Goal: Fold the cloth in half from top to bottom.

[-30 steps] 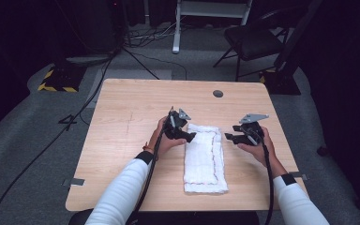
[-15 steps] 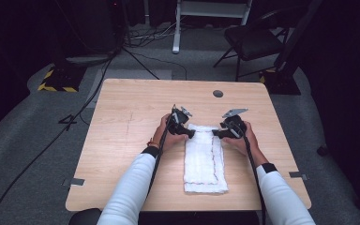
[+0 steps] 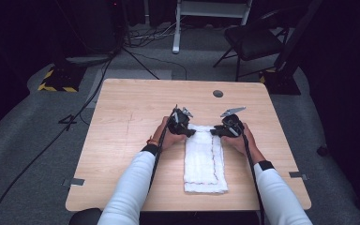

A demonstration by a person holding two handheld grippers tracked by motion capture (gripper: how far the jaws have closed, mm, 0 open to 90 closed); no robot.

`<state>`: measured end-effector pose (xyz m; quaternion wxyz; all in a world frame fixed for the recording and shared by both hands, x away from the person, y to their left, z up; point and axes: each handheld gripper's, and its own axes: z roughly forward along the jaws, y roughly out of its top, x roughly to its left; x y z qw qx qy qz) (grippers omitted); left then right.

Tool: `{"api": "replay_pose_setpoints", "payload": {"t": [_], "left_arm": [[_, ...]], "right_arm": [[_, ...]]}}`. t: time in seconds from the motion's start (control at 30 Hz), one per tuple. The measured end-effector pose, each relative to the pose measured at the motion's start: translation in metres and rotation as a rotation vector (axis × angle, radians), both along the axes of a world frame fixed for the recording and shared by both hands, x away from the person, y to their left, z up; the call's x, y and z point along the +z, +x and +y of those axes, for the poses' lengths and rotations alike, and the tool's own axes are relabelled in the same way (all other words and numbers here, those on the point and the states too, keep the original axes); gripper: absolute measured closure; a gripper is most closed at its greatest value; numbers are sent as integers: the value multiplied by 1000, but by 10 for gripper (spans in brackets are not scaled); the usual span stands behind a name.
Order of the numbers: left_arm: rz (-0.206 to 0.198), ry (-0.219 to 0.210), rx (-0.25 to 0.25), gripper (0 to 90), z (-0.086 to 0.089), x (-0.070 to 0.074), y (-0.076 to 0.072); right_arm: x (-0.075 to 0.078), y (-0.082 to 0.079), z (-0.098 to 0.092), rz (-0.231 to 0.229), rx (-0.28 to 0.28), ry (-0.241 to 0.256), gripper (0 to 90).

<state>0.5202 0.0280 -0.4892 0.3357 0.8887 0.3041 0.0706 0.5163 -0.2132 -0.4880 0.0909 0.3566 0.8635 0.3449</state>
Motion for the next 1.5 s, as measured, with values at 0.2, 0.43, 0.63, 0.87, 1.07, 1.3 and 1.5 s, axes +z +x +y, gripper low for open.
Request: {"api": "replay_pose_setpoints", "payload": {"t": [0.2,0.43,0.63,0.87,1.07,1.3,1.5], "left_arm": [[-7,19,-25,755,-5,3,2],[-86,60,15,815,-13,13,6],[-162,48,24,827,-11,38,7],[-233,30,11,830,-11,67,2],[-264,1,-12,830,-7,82,-7],[-267,-35,-76,830,0,83,-27],[-274,-28,-126,830,4,76,-44]], "right_arm": [[2,-2,5,-25,13,-29,804],[11,-1,8,-126,-30,-74,820],[32,-1,6,-218,-44,-54,822],[60,-5,1,-293,-61,-20,824],[75,-14,-2,-334,-52,8,826],[77,-37,-9,-351,3,37,826],[70,-56,-13,-333,61,43,826]]}}
